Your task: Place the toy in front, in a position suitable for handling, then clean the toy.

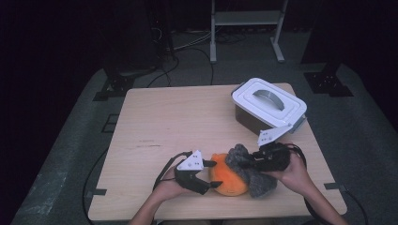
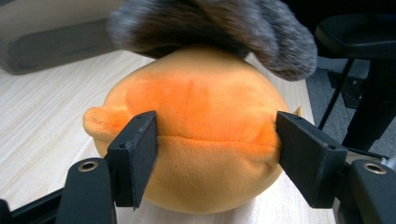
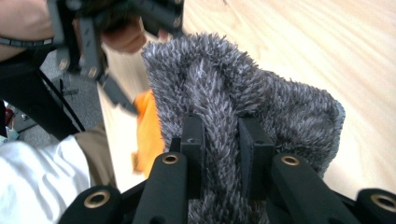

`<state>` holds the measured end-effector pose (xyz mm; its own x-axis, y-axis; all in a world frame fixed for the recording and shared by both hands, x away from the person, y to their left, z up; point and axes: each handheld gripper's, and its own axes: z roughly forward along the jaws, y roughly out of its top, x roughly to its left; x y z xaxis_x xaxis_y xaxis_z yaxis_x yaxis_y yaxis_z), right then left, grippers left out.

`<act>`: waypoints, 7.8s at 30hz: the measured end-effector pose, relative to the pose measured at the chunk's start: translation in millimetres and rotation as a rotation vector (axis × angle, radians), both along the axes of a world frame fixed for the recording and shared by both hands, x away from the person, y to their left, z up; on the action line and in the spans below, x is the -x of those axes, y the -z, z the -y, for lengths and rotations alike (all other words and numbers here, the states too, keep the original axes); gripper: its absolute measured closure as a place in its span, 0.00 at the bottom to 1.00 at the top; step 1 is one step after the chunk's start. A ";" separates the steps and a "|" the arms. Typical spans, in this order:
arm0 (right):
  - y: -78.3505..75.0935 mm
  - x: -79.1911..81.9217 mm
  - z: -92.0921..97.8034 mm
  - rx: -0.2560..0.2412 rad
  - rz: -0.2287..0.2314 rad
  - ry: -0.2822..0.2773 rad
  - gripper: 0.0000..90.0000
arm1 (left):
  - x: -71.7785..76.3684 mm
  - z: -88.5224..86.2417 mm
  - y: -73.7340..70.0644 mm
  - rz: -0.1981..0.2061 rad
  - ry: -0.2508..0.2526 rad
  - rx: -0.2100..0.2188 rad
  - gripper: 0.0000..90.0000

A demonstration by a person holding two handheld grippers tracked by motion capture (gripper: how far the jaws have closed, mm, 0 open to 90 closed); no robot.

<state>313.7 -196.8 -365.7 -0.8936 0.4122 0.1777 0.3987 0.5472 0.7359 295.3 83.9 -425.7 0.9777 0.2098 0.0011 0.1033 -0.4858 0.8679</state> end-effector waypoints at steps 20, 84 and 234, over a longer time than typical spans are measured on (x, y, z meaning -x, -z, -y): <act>24.1 23.2 -7.5 0.042 -0.036 -0.052 0.82 | 4.7 7.1 -3.0 0.013 -0.019 -0.039 0.26; 26.6 32.4 11.6 0.041 -0.047 -0.045 0.82 | 12.1 15.0 -5.7 -0.005 -0.003 -0.046 0.24; -1.6 0.6 -37.3 0.061 -0.031 -0.129 0.85 | 4.5 -0.8 -7.0 0.009 -0.015 -0.012 0.24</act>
